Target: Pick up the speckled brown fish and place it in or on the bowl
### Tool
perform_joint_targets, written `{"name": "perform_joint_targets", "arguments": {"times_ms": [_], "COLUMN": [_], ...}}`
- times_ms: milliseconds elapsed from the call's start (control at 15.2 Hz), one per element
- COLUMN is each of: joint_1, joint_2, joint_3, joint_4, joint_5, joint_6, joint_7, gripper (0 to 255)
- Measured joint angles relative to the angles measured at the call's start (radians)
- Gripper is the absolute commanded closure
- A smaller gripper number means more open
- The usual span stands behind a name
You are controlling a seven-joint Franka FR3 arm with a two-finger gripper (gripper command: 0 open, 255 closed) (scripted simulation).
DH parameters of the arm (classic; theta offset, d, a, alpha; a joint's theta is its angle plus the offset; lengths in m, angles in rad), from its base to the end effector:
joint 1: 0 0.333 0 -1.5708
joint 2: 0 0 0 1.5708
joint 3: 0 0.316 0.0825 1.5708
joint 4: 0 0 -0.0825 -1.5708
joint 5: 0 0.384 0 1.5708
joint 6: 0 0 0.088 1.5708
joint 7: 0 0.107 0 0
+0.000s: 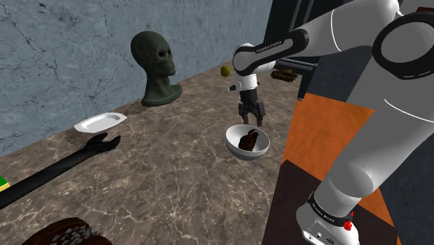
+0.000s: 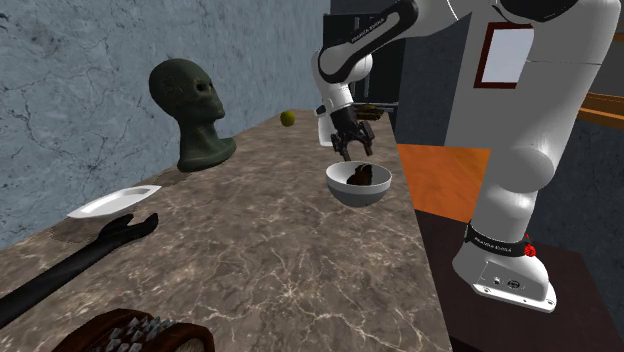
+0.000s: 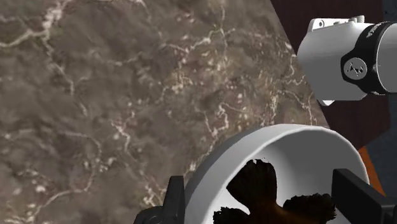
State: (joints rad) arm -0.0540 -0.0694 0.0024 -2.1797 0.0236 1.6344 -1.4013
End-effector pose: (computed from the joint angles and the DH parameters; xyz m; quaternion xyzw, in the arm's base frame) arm 0.4610 -0.0214 0.3921 -0.7610 -0.6044 0.1688 0.1649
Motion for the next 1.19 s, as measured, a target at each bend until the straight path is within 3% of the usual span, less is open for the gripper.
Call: {"name": "perform_joint_targets", "arguments": {"times_ms": [396, 792, 858, 1188], "joint_1": [0.000, 0.000, 0.000, -0.001], "joint_2": [-0.003, -0.002, -0.002, -0.005], "joint_3": [0.002, 0.003, 0.003, 0.001], "joint_4": [-0.082, -0.089, -0.089, -0.088], "joint_5": [-0.011, -0.010, -0.010, -0.012], "joint_6": [0.068, 0.075, 0.075, 0.078], "joint_7": [0.043, 0.045, 0.045, 0.046], "gripper": [0, 0, 255, 255]}}
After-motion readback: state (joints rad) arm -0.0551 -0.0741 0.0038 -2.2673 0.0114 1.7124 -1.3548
